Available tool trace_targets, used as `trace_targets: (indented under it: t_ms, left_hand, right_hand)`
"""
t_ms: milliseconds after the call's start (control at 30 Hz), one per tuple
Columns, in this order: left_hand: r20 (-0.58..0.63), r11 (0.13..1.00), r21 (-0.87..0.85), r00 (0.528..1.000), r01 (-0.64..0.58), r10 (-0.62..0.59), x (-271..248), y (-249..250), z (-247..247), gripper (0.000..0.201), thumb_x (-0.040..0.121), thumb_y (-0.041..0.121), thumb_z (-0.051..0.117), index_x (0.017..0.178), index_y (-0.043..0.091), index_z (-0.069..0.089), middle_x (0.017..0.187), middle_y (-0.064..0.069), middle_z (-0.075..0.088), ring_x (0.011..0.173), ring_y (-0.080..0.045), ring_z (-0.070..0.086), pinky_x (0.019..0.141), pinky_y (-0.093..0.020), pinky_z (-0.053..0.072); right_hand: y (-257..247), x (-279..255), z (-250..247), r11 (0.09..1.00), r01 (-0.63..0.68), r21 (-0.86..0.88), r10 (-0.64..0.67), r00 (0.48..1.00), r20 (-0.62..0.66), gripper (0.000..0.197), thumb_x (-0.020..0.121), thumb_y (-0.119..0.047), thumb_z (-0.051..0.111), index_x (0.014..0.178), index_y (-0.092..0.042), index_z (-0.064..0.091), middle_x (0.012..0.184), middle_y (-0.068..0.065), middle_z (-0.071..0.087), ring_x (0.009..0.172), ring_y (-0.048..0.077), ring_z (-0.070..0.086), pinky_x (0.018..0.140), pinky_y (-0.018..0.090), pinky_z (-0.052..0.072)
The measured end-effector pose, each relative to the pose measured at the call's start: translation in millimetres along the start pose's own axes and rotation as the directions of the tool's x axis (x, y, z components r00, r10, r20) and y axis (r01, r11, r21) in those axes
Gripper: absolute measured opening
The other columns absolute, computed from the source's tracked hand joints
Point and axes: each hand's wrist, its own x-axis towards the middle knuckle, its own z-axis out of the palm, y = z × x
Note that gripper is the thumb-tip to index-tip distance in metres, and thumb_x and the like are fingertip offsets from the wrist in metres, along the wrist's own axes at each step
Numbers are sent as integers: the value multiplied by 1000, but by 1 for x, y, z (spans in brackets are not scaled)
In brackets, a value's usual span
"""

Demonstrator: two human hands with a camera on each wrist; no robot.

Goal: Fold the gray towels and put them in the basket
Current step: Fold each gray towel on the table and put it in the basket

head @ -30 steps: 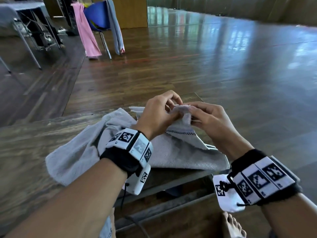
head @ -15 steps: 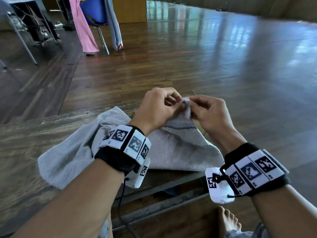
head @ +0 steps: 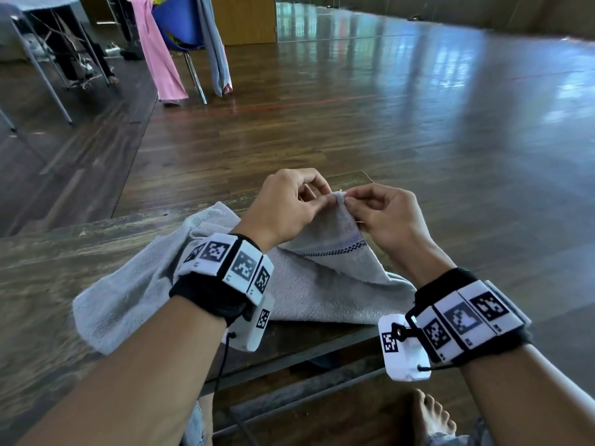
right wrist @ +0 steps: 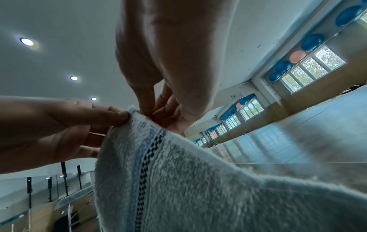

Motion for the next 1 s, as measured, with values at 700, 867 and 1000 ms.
trace_targets:
  t_ms: [700, 867, 1000]
  left_hand:
    - [-66, 999, 8, 997, -44, 45, 6, -6, 13, 7, 79, 30, 83, 81, 27, 77, 67, 8, 68, 54, 0, 58, 56, -22, 54]
    - [-13, 999, 37, 999, -38, 39, 5, -5, 14, 15, 83, 36, 79, 83, 22, 73, 81, 7, 73, 71, -9, 70, 67, -29, 59]
    - [174, 1000, 4, 985, 1, -2, 6, -11, 9, 25, 87, 37, 74, 82, 13, 74, 108, 7, 72, 96, -6, 67, 87, -27, 52]
  right_hand:
    - [2, -4, -7, 999, 35, 23, -36, 999, 12, 6, 85, -24, 81, 84, -18, 81, 81, 3, 79, 77, 13, 72, 85, 43, 61]
    - [4, -3, -3, 991, 112, -69, -112, 994, 5, 11, 81, -17, 85, 78, -25, 78, 80, 0, 78, 76, 10, 69, 86, 38, 60]
    - [3, -5, -5, 981, 165, -100, -160, 986, 55, 9, 83, -14, 82, 83, -22, 79, 82, -1, 78, 77, 8, 70, 83, 33, 59]
